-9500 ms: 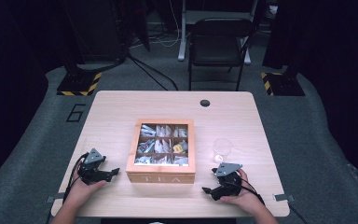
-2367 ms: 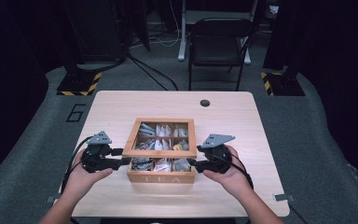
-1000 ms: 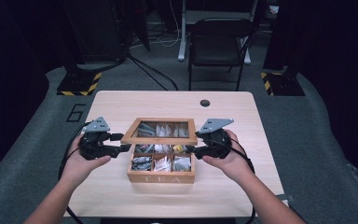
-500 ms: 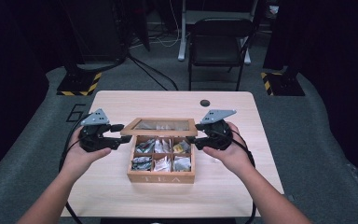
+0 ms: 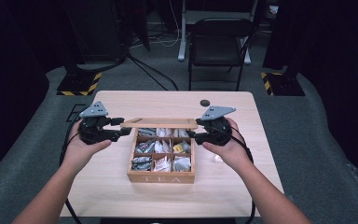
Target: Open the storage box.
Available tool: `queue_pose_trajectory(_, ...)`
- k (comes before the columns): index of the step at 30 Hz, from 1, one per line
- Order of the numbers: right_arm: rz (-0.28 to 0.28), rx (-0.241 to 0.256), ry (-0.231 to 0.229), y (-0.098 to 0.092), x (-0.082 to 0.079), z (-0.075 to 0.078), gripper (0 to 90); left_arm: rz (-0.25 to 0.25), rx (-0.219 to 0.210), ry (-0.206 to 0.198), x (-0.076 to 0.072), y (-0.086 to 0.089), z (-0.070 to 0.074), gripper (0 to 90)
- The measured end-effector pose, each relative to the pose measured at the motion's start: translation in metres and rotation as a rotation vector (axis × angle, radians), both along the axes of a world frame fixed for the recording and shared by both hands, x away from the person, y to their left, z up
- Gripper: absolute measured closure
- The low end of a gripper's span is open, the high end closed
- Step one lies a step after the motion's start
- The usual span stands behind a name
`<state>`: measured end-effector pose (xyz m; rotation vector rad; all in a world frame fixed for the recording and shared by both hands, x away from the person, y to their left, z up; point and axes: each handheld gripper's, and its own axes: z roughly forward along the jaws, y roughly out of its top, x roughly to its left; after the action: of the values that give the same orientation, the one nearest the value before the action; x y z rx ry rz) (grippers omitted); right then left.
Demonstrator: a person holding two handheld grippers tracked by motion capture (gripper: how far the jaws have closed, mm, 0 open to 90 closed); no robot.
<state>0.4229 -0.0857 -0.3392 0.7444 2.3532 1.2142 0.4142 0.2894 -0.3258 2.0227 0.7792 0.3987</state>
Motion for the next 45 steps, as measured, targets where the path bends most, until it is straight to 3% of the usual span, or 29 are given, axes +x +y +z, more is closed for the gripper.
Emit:
queue_pose_trajectory(5,-0.026,0.026,-0.019,0.001,0.006,0.001,48.7,-0.001,0.001,0.009,0.005,0.001,0.004,47.8)
queue_pose_trajectory(8,-0.039,0.014,-0.039,0.002,0.008,0.003,53.3,0.003,-0.01,0.007,0.008,0.001,0.004,48.1)
queue_pose_trajectory(15,-0.044,0.026,-0.019,0.002,0.016,0.009,53.7,0.032,-0.031,0.004,0.016,0.0,-0.003,46.9)
queue_pose_trajectory(20,-0.045,0.027,-0.01,0.002,0.019,0.011,53.8,0.044,-0.023,-0.023,0.023,-0.001,-0.01,48.9)
queue_pose_trajectory(24,-0.045,0.03,-0.007,0.002,0.021,0.012,53.8,0.059,-0.029,-0.054,0.027,-0.003,-0.011,51.7)
queue_pose_trajectory(29,-0.056,0.05,-0.004,0.002,0.024,0.013,54.3,0.091,-0.007,-0.095,0.028,-0.008,-0.01,53.7)
queue_pose_trajectory(33,-0.056,0.065,0.003,0.002,0.029,0.014,53.6,0.087,-0.001,-0.088,0.032,-0.008,-0.008,54.7)
queue_pose_trajectory(37,-0.065,0.072,0.01,0.0,0.031,0.013,47.4,0.075,0.013,-0.077,0.034,-0.008,-0.006,54.9)
queue_pose_trajectory(45,-0.08,0.064,0.012,0.001,0.037,0.008,46.9,0.084,-0.008,-0.061,0.042,-0.007,-0.003,54.9)
